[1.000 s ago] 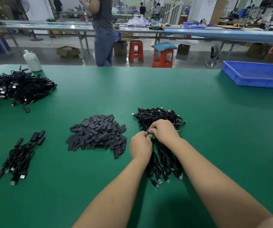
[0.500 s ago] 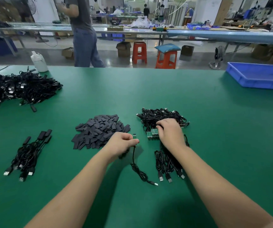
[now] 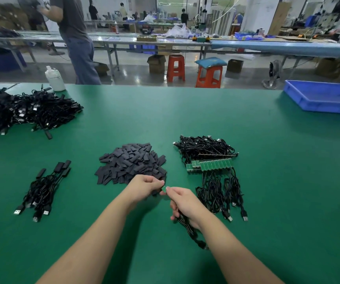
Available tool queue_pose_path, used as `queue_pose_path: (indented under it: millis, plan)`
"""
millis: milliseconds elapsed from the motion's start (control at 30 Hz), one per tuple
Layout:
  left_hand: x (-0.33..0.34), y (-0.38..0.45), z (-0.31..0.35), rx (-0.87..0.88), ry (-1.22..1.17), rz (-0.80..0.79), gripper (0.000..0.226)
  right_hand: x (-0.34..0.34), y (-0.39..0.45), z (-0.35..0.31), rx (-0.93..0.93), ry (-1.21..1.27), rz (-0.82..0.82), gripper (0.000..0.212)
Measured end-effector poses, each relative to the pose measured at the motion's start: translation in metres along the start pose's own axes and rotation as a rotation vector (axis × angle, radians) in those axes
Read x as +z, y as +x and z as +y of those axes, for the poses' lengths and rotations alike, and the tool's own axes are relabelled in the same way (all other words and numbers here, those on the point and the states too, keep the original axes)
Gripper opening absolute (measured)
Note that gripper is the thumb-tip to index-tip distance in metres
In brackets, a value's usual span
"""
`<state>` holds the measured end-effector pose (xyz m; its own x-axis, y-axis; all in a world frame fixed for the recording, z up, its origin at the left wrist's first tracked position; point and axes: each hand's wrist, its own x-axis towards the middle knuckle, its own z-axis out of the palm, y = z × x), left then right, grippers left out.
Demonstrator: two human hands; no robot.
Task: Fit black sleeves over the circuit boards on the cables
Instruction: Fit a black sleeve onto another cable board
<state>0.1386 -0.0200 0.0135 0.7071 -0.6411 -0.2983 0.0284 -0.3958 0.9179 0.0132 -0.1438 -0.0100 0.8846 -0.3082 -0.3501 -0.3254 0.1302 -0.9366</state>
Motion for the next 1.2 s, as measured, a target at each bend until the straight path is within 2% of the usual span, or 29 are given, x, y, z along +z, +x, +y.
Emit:
queue_pose_path:
  millis: [133, 267, 367, 500, 667, 867, 933, 1067, 1200]
  plan:
    - [0.008, 0.005, -0.012, -0.012, 0.007, 0.020, 0.031, 0.000, 0.006, 0.004, 0.006, 0.000, 0.052, 0.023]
    - [0.008, 0.015, -0.025, 0.010, 0.395, 0.391, 0.027, 0.000, 0.014, 0.014, -0.008, -0.133, 0.175, 0.022]
    - [0.007, 0.015, -0.034, -0.064, 0.578, 0.463, 0.030, 0.001, 0.019, 0.021, -0.007, -0.159, 0.223, 0.020]
    - [0.013, 0.018, -0.035, -0.116, 0.732, 0.447, 0.038, -0.001, 0.019, 0.024, -0.033, -0.290, 0.178, 0.024]
    - [0.006, 0.020, -0.031, -0.175, 0.659, 0.379, 0.028, -0.003, 0.016, 0.024, -0.057, -0.386, 0.135, 0.023]
    - [-0.007, 0.015, -0.026, -0.249, 0.688, 0.232, 0.018, -0.003, 0.016, 0.025, -0.050, -0.369, 0.106, 0.021]
    - [-0.008, 0.010, -0.027, -0.204, 0.682, 0.217, 0.011, -0.003, 0.015, 0.024, -0.042, -0.348, 0.098, 0.023]
    - [-0.008, -0.005, -0.035, 0.035, 0.675, 0.185, 0.015, -0.003, 0.015, 0.022, -0.042, -0.322, 0.075, 0.023]
    - [-0.005, -0.016, -0.041, 0.112, 0.441, 0.073, 0.012, -0.004, 0.014, 0.020, -0.031, -0.326, 0.068, 0.022]
